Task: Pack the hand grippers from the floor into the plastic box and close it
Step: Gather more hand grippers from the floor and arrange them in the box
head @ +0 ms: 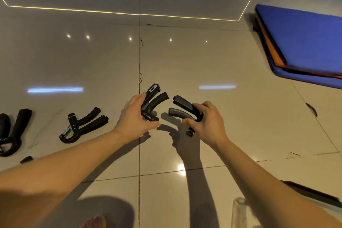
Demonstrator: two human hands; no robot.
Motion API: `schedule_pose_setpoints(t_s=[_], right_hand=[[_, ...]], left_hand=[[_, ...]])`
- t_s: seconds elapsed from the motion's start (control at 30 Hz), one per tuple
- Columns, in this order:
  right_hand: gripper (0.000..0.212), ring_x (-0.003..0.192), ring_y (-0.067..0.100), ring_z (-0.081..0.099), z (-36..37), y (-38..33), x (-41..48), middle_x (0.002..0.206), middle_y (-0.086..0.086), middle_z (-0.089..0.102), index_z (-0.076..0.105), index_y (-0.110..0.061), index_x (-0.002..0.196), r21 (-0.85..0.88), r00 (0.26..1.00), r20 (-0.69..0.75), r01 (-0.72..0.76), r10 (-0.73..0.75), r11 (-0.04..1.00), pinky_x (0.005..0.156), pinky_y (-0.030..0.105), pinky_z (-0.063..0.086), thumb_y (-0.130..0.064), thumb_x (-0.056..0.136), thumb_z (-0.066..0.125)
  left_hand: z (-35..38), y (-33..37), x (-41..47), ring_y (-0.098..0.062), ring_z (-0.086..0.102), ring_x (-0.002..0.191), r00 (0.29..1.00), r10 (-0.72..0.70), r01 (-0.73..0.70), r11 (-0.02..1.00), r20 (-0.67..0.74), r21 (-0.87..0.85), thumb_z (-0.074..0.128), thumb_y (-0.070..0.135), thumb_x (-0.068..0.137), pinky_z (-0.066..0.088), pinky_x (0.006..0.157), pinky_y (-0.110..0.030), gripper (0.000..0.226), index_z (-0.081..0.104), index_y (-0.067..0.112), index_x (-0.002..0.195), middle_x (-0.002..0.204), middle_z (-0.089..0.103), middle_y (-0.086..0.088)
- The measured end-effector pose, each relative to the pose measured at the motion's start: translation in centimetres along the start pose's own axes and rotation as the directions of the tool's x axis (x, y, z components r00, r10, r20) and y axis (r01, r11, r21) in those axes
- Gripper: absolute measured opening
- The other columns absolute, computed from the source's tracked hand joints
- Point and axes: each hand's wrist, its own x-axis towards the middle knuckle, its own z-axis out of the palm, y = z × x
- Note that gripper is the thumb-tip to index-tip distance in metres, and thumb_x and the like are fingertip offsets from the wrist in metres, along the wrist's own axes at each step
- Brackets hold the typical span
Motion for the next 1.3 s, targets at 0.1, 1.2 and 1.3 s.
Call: schedule_pose_setpoints(t_s=[0.1, 1.2, 1.3], right_hand=[[0.053, 0.096, 0.017, 0.052, -3.8, 0.0, -3.1, 0.102, -0.003, 0.054, 0.066, -0.022, 0.126, 0.015, 0.999, -0.046, -0.006, 0.007, 1.0, 0.079, 0.031, 0.046, -0.046, 0.081, 0.078], [0.067, 0.106, 0.014, 0.057, -22.0, 11.6, -37.2, 0.112, -0.011, 0.055, 0.06, -0.022, 0.137, 0.049, 0.992, -0.088, -0.089, 0.093, 0.995, 0.093, 0.033, 0.05, -0.054, 0.081, 0.077], [0.061, 0.099, 0.014, 0.058, -20.0, 13.1, -38.1, 0.106, -0.01, 0.056, 0.062, -0.024, 0.133, 0.009, 0.992, -0.027, -0.125, 0.125, 0.992, 0.089, 0.035, 0.052, -0.054, 0.081, 0.075]], left_hand=[[-0.6, 3.7, -2.4, -0.016, 0.042, 0.134, 0.998, 0.062, -0.062, 0.998, 0.02, -0.013, 0.088, 0.049, 0.067, 0.039, 0.115, -0.047, 0.114, 0.025, 0.023, 0.158, 0.148, 0.04, 0.006], [6.2, 27.5, -31.0, -0.004, 0.046, 0.123, 0.91, 0.301, -0.345, 0.931, 0.283, 0.118, 0.087, 0.047, 0.069, 0.039, 0.101, -0.016, 0.109, 0.025, 0.027, 0.157, 0.137, 0.041, 0.018], [7.5, 25.6, -31.8, -0.005, 0.046, 0.127, 0.919, 0.279, -0.315, 0.944, 0.278, 0.093, 0.083, 0.062, 0.062, 0.042, 0.11, -0.031, 0.116, 0.026, 0.028, 0.157, 0.14, 0.041, 0.018]])
